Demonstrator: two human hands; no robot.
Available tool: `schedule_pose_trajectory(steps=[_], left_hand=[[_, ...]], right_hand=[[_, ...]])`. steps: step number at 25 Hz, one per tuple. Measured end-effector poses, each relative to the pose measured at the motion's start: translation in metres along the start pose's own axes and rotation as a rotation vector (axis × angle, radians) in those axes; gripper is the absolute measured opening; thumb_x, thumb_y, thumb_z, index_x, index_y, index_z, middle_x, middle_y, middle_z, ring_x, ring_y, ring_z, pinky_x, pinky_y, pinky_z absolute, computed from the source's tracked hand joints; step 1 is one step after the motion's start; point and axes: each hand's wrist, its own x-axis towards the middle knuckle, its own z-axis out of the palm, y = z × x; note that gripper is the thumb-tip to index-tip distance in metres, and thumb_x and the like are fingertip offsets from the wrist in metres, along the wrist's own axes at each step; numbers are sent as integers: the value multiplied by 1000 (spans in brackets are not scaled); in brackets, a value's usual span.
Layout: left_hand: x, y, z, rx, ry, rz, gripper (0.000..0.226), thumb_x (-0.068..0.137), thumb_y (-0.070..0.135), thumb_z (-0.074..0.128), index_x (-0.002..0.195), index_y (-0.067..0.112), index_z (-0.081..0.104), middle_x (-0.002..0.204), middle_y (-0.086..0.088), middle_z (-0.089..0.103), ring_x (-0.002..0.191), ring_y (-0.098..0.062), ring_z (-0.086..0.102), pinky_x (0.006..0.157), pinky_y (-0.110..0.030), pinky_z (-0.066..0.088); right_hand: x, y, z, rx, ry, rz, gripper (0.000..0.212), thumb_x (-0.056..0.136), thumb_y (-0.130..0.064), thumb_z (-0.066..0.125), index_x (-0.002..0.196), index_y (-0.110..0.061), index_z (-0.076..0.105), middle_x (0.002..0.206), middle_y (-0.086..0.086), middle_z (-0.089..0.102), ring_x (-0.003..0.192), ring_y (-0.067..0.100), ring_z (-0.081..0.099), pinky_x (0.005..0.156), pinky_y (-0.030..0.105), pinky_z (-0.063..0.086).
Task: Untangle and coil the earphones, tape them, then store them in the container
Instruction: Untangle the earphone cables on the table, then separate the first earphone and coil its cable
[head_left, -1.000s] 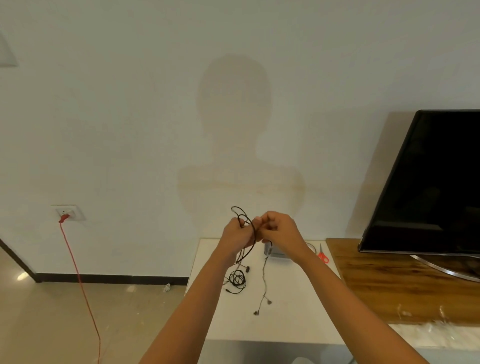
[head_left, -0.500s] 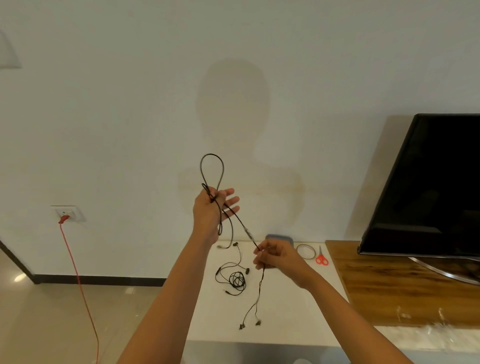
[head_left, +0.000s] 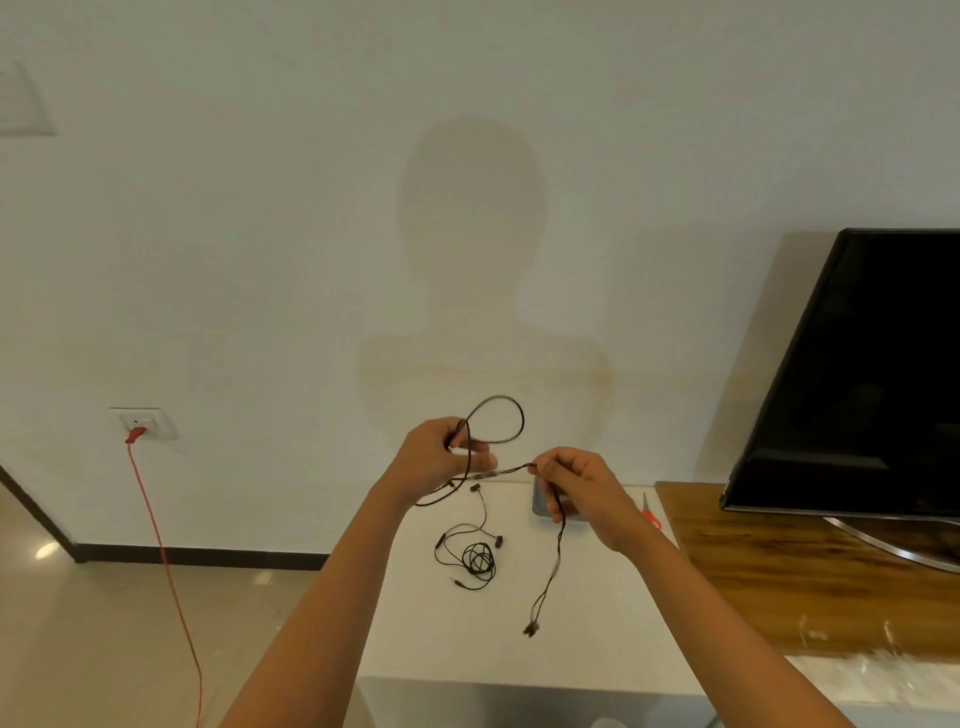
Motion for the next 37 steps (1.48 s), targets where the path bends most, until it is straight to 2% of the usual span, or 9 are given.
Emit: schedule_pose_trajectory(steps=[3,7,11,14,20,24,28,33,37], left_hand=[[0,-9,0,145,-105,3,53,60,13,86,58,17,34,83,1,76,89,-5,70,79,-34,48],[3,-14,-1,285,-97,36,51,64,14,83,55,19,34,78,-10,72,79,-20,61,64,-31,39],[5,-17,-1,204,23,58,45,69,16,80,61,13,35,84,-24,67,74,-10,65,61,-26,38],[7,-16,1,93,67,86,47,69,18,78,62,15,32,86,-27,67,84,-14,72,67,-32,41],[8,-6,14,72,250,137,44,74,9,74,61,14,33,79,-18,70,69,2,66,55,-11,39],[11,-4,7,2,373,150,46,73,15,76,58,22,33,75,-20,68,79,-23,71,68,-32,50],[10,-2,-10,-78,414,144,44,77,1,71,62,15,32,80,-24,68,79,-6,73,70,-19,50],[9,-3,-6,-10,510,137,45,76,8,74,59,19,34,69,-16,63,72,-26,66,66,-36,49],[11,-7,-10,-45,551,101,41,76,7,73,60,17,37,69,-6,67,66,-10,63,66,-22,49]], right_hand=[[5,-3,-3,-163,-6,8,25,98,-15,47,87,-1,66,58,4,55,48,13,51,49,26,46],[8,-3,-4,-237,-58,18,28,98,-18,47,83,-5,66,60,10,64,55,19,61,62,34,52],[6,-2,-7,-194,-167,47,23,97,-22,50,92,-4,62,74,20,71,68,30,69,63,33,53],[5,-3,-3,-262,-193,50,17,96,-21,51,98,-4,57,79,19,73,65,30,70,59,33,54],[5,-7,2,-234,-194,81,8,88,-4,56,95,-6,51,88,20,73,65,31,70,59,35,58],[4,1,0,-70,-230,116,6,96,-8,48,91,-7,51,93,22,70,79,38,70,66,41,59],[0,8,-6,14,-269,141,22,93,3,39,83,-5,57,86,15,65,77,28,68,85,45,57],[2,19,0,-93,-293,221,25,91,-7,46,76,-1,65,95,27,69,89,32,71,88,34,56],[4,35,-5,-87,-238,253,26,94,-12,48,88,7,65,92,19,72,93,30,71,92,37,53]])
